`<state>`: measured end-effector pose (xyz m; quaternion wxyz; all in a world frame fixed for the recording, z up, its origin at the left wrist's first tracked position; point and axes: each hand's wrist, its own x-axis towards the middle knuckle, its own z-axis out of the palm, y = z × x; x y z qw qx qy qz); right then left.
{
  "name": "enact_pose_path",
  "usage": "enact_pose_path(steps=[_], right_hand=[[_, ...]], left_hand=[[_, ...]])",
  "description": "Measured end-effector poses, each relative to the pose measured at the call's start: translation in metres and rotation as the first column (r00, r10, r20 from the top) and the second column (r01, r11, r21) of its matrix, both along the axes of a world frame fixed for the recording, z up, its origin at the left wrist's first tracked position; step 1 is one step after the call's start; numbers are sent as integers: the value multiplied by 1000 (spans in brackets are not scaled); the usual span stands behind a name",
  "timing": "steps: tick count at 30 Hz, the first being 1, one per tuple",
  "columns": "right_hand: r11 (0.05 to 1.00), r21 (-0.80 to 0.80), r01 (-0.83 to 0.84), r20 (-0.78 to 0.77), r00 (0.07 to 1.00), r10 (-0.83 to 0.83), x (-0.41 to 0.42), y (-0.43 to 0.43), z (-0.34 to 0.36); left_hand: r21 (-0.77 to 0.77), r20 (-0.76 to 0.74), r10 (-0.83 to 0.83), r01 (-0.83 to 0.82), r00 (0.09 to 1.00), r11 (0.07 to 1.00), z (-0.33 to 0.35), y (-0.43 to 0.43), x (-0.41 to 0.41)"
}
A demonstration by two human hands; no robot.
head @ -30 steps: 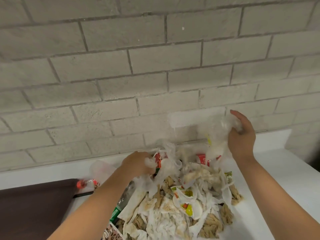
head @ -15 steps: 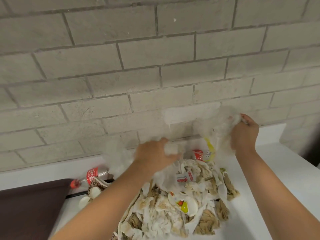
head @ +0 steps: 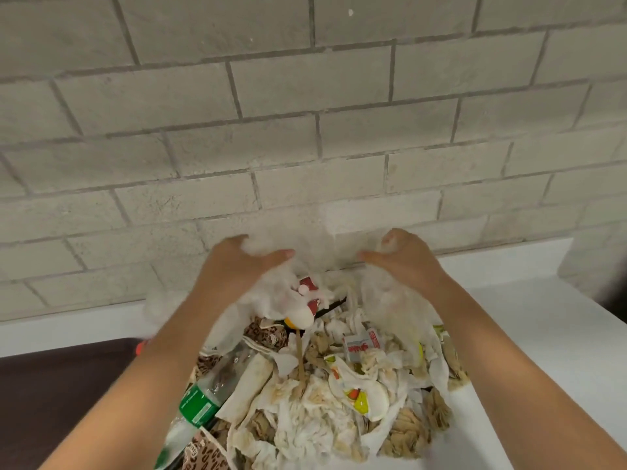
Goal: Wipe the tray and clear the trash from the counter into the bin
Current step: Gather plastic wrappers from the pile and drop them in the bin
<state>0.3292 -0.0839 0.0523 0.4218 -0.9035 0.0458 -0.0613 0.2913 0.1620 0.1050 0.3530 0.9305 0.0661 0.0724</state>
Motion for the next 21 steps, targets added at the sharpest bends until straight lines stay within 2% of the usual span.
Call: enact_pose_path(steps=[3, 6, 11, 14, 16, 19, 21], right_hand=[[963, -169, -209, -161, 970, 182, 15, 26, -20], [898, -330, -290, -273, 940, 203, 26, 45, -39], [822, -495, -281, -218, 956, 195, 34, 58, -46], [727, -596, -341, -241, 939, 244, 34, 61, -56], [737, -587, -335, -226, 942, 249, 33, 58, -62], [844, -462, -273, -109, 962, 252, 34, 47, -59], [917, -332, -220, -3, 973, 232, 30, 36, -46]], left_hand=[[-244, 153, 66, -27, 986, 969, 18, 31, -7], [-322, 310, 150, -45, 939, 946, 29, 57, -17], [-544, 345, 242, -16, 907, 839, 33, 84, -27], [-532, 369, 223, 9, 902, 847, 30, 89, -35], [-636, 314, 272, -11, 910, 771, 26, 93, -38], [-758, 172, 298, -67, 939, 649, 21, 96, -43], [-771, 133, 284, -81, 950, 631, 18, 93, -46]])
